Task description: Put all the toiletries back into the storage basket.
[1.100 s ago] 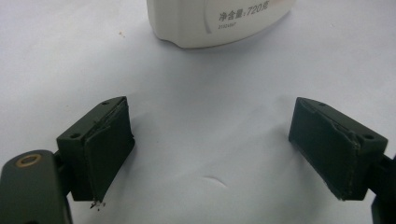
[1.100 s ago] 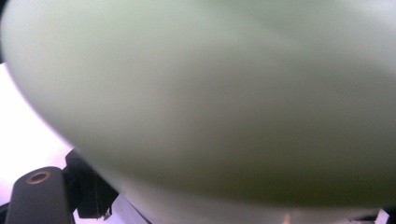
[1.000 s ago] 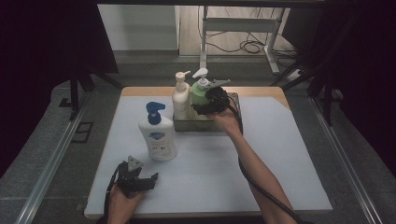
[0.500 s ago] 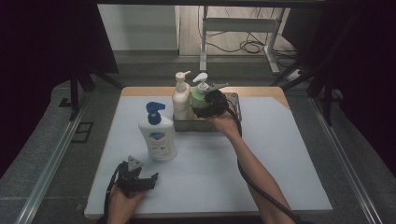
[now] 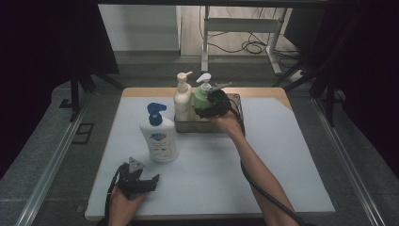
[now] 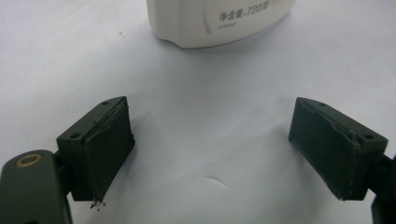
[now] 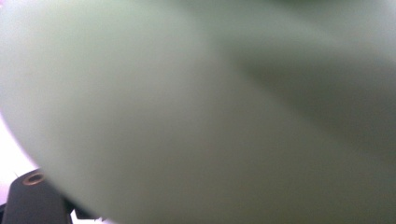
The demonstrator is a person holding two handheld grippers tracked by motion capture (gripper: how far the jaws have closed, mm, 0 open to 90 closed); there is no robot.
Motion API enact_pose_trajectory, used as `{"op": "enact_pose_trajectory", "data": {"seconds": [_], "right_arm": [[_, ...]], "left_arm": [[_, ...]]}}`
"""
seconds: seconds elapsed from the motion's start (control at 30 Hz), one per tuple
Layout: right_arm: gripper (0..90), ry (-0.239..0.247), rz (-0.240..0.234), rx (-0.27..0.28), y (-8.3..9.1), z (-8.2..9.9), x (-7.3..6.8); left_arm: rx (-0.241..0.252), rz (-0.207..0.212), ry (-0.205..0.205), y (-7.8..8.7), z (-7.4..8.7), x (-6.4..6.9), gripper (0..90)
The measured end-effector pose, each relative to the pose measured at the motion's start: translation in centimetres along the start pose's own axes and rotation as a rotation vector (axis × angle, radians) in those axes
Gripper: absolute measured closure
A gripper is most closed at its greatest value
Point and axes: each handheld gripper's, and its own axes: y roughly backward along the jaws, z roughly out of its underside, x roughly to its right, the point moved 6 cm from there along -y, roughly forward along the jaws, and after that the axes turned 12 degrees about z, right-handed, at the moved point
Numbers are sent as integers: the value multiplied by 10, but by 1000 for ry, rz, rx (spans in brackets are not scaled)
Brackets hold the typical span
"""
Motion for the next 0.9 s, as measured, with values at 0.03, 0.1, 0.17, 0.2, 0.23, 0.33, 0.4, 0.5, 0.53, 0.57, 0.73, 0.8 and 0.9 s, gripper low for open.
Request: {"op": "enact_pose_trajectory", "data": {"seconds": [0.03, 0.1, 0.17, 0.2, 0.23, 0.33, 0.4, 0.5, 0.53, 0.57, 0.73, 0.8, 0.9], "right_arm": [[115, 2, -3, 1, 0, 0, 0], [113, -1, -4, 5, 0, 0, 0], [110, 0, -2, 8, 0, 0, 0], [104, -1, -4, 11, 0, 0, 0], [83, -4, -8, 14, -1, 0, 0], [0, 2, -19, 18, 1, 1, 0], [0, 7, -20, 25, 3, 0, -1], [0, 14, -25, 33, 7, 0, -2], [0, 15, -27, 31, 8, 1, -2], [0, 19, -25, 29, 9, 1, -2], [0, 25, -22, 23, 13, 9, 1], [0, 25, -24, 17, 15, 13, 4], [15, 27, -28, 14, 18, 17, 6]], "left_arm": [[0, 1, 0, 0, 0, 0, 130], [0, 0, 0, 0, 0, 0, 130], [0, 0, 0, 0, 0, 0, 130], [0, 1, 0, 0, 0, 0, 130], [0, 1, 0, 0, 0, 0, 130], [0, 0, 0, 0, 0, 0, 130], [0, 0, 0, 0, 0, 0, 130], [0, -1, 0, 0, 0, 0, 130], [0, -1, 0, 0, 0, 0, 130], [0, -1, 0, 0, 0, 0, 130], [0, 0, 0, 0, 0, 0, 130], [2, 1, 0, 0, 0, 0, 130], [2, 0, 1, 0, 0, 0, 130]]}}
